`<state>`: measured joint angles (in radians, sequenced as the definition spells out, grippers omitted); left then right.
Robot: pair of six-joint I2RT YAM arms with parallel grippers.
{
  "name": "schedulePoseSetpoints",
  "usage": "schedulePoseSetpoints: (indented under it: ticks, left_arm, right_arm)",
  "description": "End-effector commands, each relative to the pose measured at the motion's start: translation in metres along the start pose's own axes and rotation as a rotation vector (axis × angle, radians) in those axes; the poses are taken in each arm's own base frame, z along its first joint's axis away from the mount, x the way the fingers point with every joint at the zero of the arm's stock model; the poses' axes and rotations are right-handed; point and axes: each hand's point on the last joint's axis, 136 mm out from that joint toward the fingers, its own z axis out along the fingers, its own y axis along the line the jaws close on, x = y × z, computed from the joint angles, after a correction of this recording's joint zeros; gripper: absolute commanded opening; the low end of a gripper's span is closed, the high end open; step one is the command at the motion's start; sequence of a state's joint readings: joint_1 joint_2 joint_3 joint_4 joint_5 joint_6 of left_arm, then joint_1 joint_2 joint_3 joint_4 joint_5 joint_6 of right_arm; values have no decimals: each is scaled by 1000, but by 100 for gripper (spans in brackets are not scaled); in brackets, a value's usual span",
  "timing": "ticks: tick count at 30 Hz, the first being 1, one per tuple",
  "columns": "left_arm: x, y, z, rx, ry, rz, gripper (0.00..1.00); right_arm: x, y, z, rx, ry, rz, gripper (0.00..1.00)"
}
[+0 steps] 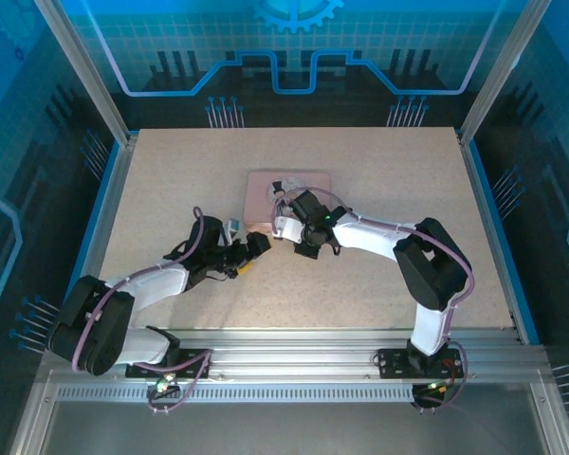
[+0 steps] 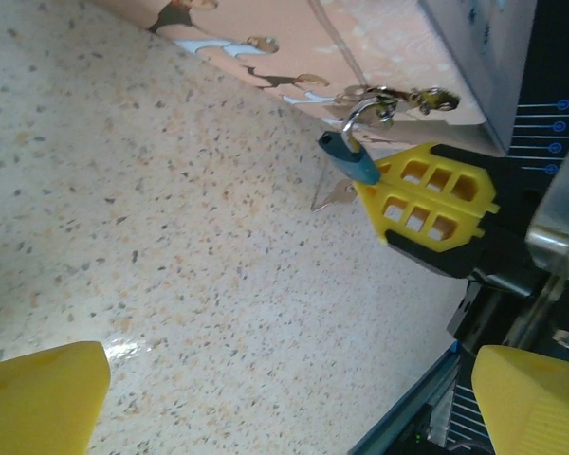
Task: Unlock a padlock with a key
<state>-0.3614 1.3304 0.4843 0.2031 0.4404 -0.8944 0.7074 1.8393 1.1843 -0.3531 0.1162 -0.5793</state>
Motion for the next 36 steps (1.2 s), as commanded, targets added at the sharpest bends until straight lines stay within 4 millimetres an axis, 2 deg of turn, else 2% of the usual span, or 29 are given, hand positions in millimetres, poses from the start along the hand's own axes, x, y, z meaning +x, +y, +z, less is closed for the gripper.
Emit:
schedulePoseSetpoints:
  ticks: [1, 8, 13, 16, 22, 28, 32, 36]
  left_arm:
    - [4, 12, -4, -38, -4, -7, 99]
    - [2, 13, -6, -47, -18, -9, 99]
    - [1, 13, -7, -51, -24, -9, 99]
    - [0, 12, -11, -56, -37, 0, 99]
    - [-5, 6, -19, -56, -68, 16, 99]
    - [-9, -3, -31, -66, -98, 59, 99]
    - [-12, -9, -40, -76, -116, 94, 99]
    - [-15, -17, -45, -81, -121, 125, 99]
  right_arm:
    - [-19, -3, 2, -10, -79, -108, 0]
    - [-39, -16, 12, -14, -98, -171, 0]
    - [-47, -9, 8, -21, -120, -189, 0]
    - [-51, -5, -3, -9, -159, -165, 0]
    - [-47, 8, -25, 15, -192, -103, 0]
    - [-45, 12, -58, 67, -253, -28, 0]
    - [-37, 7, -82, 127, -276, 39, 0]
    - [-20, -2, -105, 187, -288, 137, 0]
